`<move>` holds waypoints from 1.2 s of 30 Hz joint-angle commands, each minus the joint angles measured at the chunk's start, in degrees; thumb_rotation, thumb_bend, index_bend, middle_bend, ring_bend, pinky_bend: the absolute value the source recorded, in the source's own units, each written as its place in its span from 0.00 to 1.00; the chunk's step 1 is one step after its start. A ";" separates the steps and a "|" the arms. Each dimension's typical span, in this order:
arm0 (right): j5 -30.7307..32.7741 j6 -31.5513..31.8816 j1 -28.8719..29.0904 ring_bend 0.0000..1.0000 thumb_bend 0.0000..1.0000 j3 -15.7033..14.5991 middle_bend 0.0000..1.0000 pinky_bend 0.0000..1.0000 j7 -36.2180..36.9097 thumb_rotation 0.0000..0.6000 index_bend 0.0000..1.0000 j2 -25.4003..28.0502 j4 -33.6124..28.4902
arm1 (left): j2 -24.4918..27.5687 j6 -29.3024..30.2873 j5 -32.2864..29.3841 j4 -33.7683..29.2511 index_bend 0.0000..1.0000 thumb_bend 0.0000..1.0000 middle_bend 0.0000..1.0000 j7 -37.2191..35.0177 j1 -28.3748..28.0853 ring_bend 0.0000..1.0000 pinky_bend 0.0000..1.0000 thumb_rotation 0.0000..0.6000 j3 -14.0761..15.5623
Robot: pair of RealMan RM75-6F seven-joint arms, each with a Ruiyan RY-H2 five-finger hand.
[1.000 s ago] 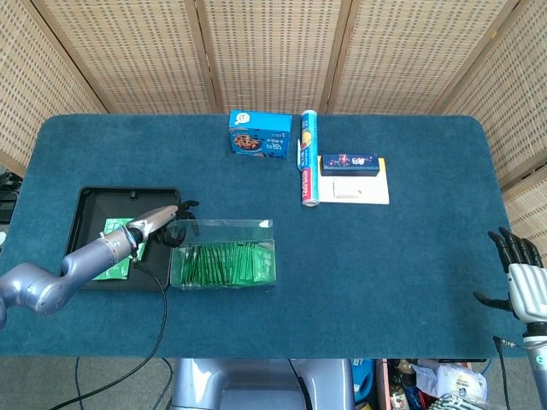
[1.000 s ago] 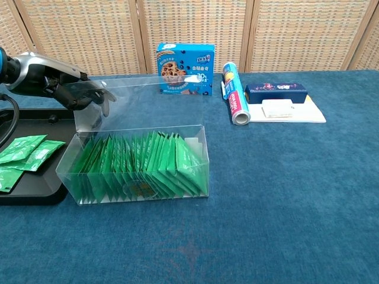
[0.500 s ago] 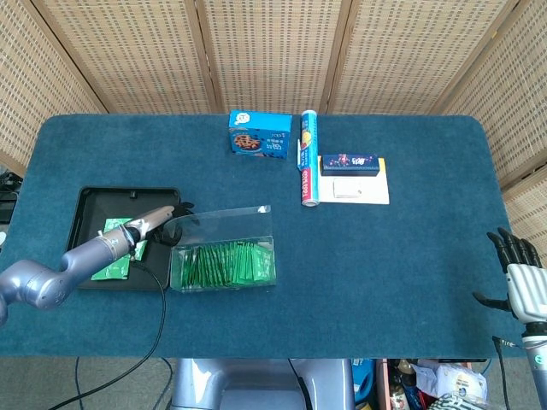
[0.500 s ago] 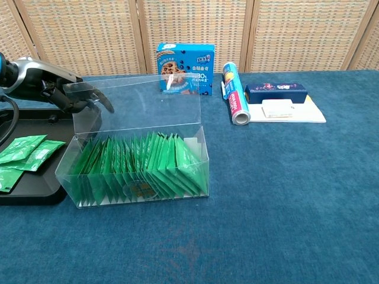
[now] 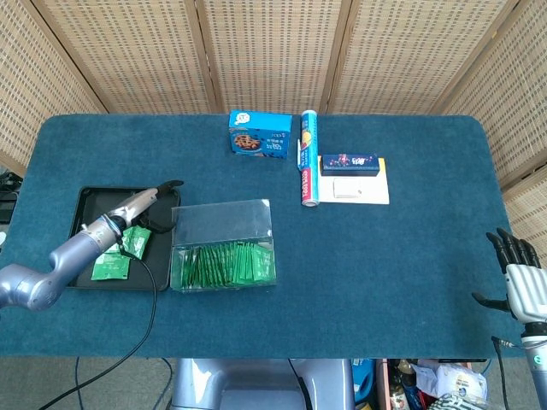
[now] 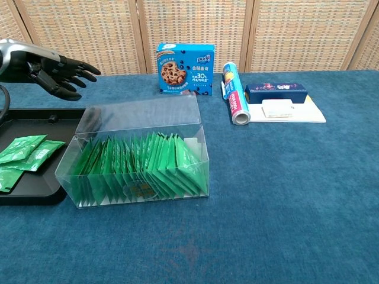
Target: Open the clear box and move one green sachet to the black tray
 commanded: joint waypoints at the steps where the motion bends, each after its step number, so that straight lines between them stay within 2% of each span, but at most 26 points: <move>1: -0.01 0.01 0.00 0.00 0.00 0.00 0.00 0.00 -0.01 1.00 0.00 0.01 -0.03 | 0.87 1.21 0.97 -0.72 0.00 0.41 0.00 -0.63 0.80 0.00 0.00 1.00 -0.47; 3: -0.01 0.04 0.01 0.00 0.00 0.02 0.00 0.00 -0.06 1.00 0.00 0.00 -0.07 | 1.46 2.21 1.85 -1.22 0.00 0.41 0.00 -0.99 1.30 0.00 0.00 1.00 -0.70; 9: 0.04 0.02 0.03 0.00 0.00 0.03 0.00 0.00 -0.17 1.00 0.00 0.05 -0.20 | 2.10 10.23 7.72 -3.35 0.00 0.41 0.00 -2.31 3.58 0.00 0.00 1.00 -1.08; 12: 0.10 0.06 0.03 0.00 0.00 0.08 0.00 0.00 -0.21 1.00 0.00 0.07 -0.24 | 1.88 13.60 11.59 -3.88 0.11 0.41 0.00 -2.83 3.61 0.00 0.00 1.00 -0.65; 14: 0.18 0.04 0.03 0.00 0.00 0.12 0.00 0.00 -0.23 1.00 0.00 0.07 -0.25 | 1.72 15.91 14.91 -3.81 0.23 0.41 0.00 -3.16 3.10 0.00 0.00 1.00 -0.16; 17: 0.36 -0.10 0.05 0.00 0.00 0.16 0.00 0.00 -0.24 1.00 0.00 0.07 -0.20 | 1.41 18.68 18.97 -3.20 0.35 0.41 0.00 -4.10 1.83 0.00 0.00 1.00 0.51; 23: 1.06 -0.61 0.18 0.00 0.00 0.36 0.00 0.00 -0.45 1.00 0.00 -0.10 0.14 | -0.86 25.17 27.14 -1.94 0.46 0.41 0.00 -1.59 -2.17 0.00 0.00 1.00 2.30; 32: 2.06 -1.33 0.35 0.00 0.00 0.63 0.00 0.00 -0.78 1.00 0.00 -0.39 0.60 | -7.18 25.77 30.50 -0.32 0.49 0.41 0.00 7.48 -8.33 0.00 0.00 1.00 6.61; 36: 2.59 -1.81 0.38 0.00 0.00 0.74 0.00 0.00 -0.53 1.00 0.00 -0.50 1.11 | -11.03 27.50 32.65 2.72 0.49 0.41 0.00 11.61 -9.70 0.00 0.00 1.00 9.14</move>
